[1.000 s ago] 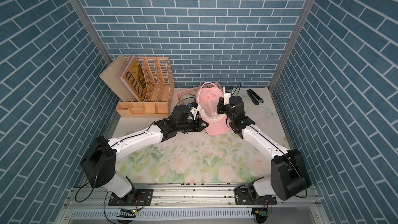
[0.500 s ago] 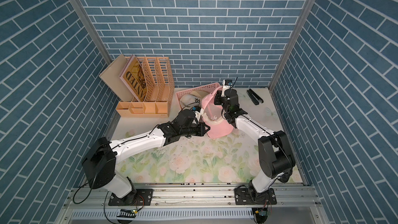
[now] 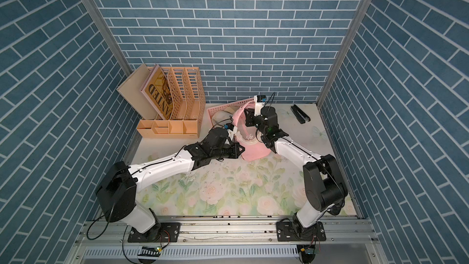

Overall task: Turn the baseball cap inside out
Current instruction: Turn over the baseball cap.

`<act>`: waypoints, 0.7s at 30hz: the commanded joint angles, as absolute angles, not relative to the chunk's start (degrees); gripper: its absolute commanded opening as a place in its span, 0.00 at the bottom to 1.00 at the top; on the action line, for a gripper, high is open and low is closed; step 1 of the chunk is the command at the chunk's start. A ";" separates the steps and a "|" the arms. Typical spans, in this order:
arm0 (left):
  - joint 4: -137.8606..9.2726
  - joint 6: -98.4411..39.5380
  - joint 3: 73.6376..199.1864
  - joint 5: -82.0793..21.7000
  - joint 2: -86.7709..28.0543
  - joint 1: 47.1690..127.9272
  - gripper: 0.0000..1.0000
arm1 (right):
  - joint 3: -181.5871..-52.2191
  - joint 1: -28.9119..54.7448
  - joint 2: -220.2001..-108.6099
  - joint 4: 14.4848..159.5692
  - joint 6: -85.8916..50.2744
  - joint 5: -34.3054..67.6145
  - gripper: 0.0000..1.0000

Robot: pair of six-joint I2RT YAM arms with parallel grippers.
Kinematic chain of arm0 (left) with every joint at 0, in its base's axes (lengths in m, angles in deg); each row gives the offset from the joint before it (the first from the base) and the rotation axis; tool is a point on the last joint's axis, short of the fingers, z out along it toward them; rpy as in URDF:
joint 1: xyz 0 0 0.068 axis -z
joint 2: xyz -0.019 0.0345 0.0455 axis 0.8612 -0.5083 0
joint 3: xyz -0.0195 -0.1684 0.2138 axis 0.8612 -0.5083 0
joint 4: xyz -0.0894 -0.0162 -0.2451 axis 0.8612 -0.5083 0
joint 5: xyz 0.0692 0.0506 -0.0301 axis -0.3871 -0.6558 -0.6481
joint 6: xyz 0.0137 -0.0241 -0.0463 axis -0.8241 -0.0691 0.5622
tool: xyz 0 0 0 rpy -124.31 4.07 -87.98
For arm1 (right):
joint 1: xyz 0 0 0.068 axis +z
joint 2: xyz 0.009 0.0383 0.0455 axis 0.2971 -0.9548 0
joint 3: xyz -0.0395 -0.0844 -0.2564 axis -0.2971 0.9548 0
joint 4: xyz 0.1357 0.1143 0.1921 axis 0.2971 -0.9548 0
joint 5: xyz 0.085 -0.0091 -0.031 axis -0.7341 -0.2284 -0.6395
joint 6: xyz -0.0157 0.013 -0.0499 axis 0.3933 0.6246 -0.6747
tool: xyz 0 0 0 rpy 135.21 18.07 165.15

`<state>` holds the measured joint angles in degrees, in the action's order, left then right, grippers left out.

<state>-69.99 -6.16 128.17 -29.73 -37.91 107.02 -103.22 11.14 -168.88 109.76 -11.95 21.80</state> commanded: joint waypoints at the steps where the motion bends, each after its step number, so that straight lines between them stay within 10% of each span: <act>1: -67.06 -7.52 129.98 -30.63 -34.67 105.97 0.00 | -100.16 11.86 -164.62 106.43 -11.11 22.93 0.24; 21: -67.78 -9.42 127.32 -34.93 -32.84 109.51 0.00 | -105.15 6.28 -167.93 107.96 -8.65 30.18 0.30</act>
<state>-69.69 -7.95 127.88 -33.86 -35.07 108.70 -101.89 8.19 -165.97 105.78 -9.50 28.01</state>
